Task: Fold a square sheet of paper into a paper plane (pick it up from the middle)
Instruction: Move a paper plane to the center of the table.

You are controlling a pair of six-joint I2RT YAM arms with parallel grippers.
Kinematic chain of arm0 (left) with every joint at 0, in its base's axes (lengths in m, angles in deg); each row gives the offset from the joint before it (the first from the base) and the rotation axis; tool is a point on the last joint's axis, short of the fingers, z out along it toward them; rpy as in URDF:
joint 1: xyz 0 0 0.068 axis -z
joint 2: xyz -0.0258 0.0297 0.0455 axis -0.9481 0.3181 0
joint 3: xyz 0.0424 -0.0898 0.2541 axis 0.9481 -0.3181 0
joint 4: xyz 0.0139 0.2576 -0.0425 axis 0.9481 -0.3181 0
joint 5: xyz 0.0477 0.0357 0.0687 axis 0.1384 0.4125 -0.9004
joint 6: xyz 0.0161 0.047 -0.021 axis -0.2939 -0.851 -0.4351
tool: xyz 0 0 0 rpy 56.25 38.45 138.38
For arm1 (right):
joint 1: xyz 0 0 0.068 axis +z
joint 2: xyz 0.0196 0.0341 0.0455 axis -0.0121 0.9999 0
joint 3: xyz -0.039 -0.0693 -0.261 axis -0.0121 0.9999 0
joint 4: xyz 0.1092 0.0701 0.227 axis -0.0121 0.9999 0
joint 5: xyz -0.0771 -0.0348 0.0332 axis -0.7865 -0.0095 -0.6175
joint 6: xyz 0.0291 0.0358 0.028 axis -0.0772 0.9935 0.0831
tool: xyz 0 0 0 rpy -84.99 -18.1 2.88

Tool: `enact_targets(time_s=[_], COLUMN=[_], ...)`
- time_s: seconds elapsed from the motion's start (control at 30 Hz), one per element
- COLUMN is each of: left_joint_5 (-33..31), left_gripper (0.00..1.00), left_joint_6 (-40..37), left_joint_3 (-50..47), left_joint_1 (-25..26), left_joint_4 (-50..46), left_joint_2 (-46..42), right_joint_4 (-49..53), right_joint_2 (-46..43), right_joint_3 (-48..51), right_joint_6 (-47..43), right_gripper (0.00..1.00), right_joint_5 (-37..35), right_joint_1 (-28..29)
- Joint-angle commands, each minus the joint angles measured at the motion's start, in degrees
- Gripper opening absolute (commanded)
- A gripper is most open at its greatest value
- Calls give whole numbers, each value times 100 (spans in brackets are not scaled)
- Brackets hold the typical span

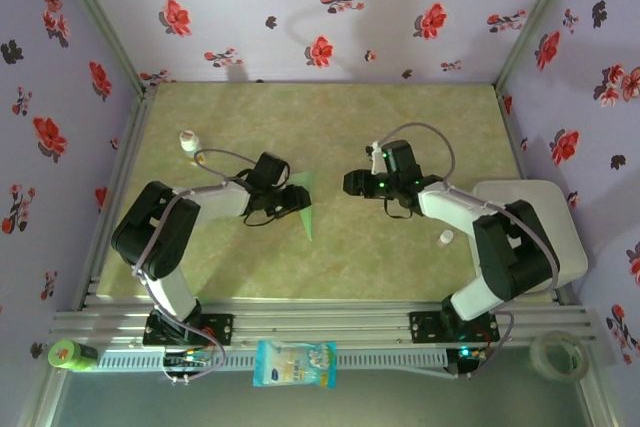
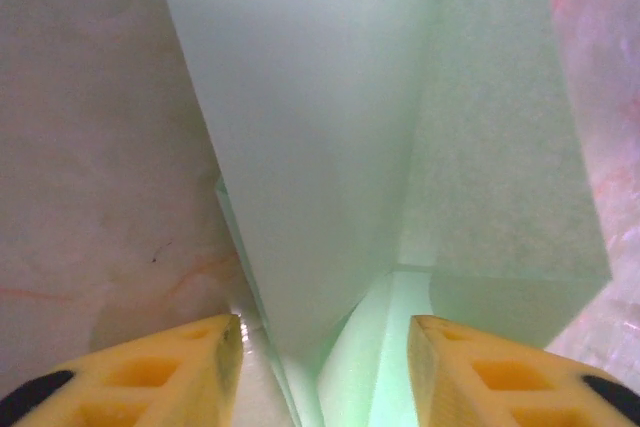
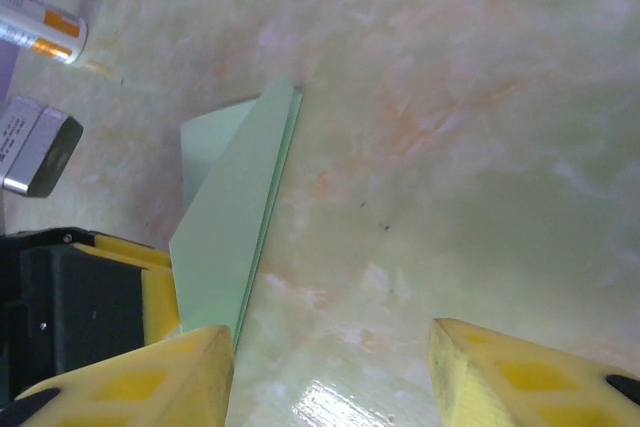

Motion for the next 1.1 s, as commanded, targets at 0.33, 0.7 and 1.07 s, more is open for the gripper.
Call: enact_targets(time_s=[0.33, 0.7, 1.07], left_joint_5=[10, -32, -686], left_gripper=[23, 4, 4], left_joint_6=[95, -376, -897], left_joint_3=[124, 408, 1086], left_joint_1=[189, 274, 532], left_joint_4=[1, -338, -1488], left_joint_2=[19, -51, 146], right_joint_4=[-111, 229, 435], right_joint_2=[358, 1015, 1878], right_joint_3=[-333, -965, -1454], right_joint_6=[372, 1473, 1880], right_gripper=[54, 55, 40], right_joint_5=[269, 546, 558], right_joint_1=[272, 574, 674])
